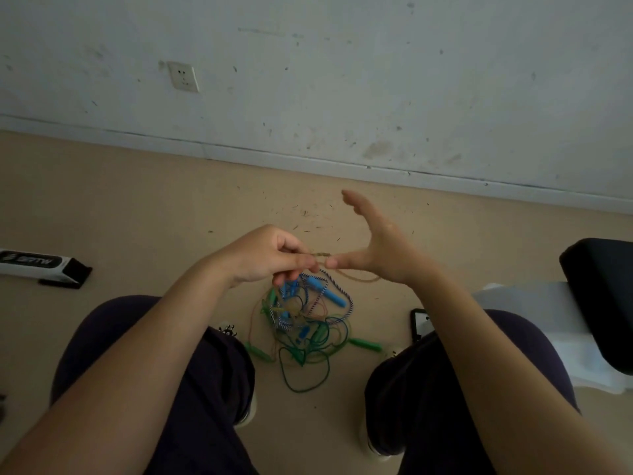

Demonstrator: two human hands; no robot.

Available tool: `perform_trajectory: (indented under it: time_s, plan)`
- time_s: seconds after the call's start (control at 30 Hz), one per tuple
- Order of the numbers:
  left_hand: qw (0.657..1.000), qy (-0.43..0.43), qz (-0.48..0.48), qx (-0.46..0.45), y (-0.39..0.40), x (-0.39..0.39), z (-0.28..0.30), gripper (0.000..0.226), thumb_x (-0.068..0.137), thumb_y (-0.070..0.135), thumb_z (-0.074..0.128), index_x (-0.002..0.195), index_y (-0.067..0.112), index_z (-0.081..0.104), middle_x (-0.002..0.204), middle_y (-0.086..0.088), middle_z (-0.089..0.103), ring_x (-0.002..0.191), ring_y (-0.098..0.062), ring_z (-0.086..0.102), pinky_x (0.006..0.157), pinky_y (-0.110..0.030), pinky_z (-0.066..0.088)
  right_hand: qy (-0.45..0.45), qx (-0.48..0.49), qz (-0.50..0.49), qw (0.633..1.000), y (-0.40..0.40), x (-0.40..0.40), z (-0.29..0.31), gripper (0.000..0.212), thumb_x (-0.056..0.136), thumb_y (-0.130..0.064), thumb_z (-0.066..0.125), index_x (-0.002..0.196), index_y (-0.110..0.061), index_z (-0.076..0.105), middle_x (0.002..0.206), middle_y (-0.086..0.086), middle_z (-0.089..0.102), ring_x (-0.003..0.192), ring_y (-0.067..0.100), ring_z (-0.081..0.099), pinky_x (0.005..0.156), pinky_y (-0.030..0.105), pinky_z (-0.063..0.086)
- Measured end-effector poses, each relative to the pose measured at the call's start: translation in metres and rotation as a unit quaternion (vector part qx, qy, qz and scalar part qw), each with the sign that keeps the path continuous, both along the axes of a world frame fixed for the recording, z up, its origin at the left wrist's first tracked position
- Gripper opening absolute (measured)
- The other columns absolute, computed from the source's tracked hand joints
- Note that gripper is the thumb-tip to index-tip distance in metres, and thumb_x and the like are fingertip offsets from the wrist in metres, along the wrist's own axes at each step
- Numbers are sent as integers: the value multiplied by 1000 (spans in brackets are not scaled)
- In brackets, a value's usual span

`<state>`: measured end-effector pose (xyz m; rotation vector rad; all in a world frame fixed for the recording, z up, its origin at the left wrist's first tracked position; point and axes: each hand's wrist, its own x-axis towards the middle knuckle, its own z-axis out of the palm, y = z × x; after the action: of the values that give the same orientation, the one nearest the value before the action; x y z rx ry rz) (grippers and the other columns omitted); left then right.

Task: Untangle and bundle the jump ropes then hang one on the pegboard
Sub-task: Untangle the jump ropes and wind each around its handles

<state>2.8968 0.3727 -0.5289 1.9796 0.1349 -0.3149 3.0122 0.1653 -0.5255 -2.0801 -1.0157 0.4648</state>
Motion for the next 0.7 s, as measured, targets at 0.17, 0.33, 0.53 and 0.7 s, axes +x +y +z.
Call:
perform_trajectory:
  time_s: [0.17,0.33,0.53,0.7]
  plan:
    - [1000,-9,-3,-24,-4,2,-1,12,92,30,70,83,30,79,65,6,67,52,-7,54,57,-18,48,55,-33,65,996,8,-7,-4,37,75,-39,80,106,-19,72,108,-6,71,98,2,62,90,25,46]
    - [998,-12,7,-55,-4,4,0,19,85,41,70,86,24,79,71,1,72,63,-12,64,65,-21,53,161,40,59,984,9,-10,-8,8,88,-17,71,85,-10,72,68,0,71,63,17,64,68,28,53]
    - [999,30,-20,24,6,4,2,19,100,32,57,99,24,74,92,8,77,92,-5,71,86,-19,47,194,203,-25,959,-6,6,3,12,91,-18,63,87,-7,67,75,10,69,75,28,70,77,34,57]
    - [997,-41,30,-58,13,-1,11,18,95,32,61,87,23,74,61,4,63,60,-13,63,85,-31,57,202,153,-1,967,-18,11,13,22,84,-25,69,88,-4,66,81,13,72,82,29,71,78,30,54]
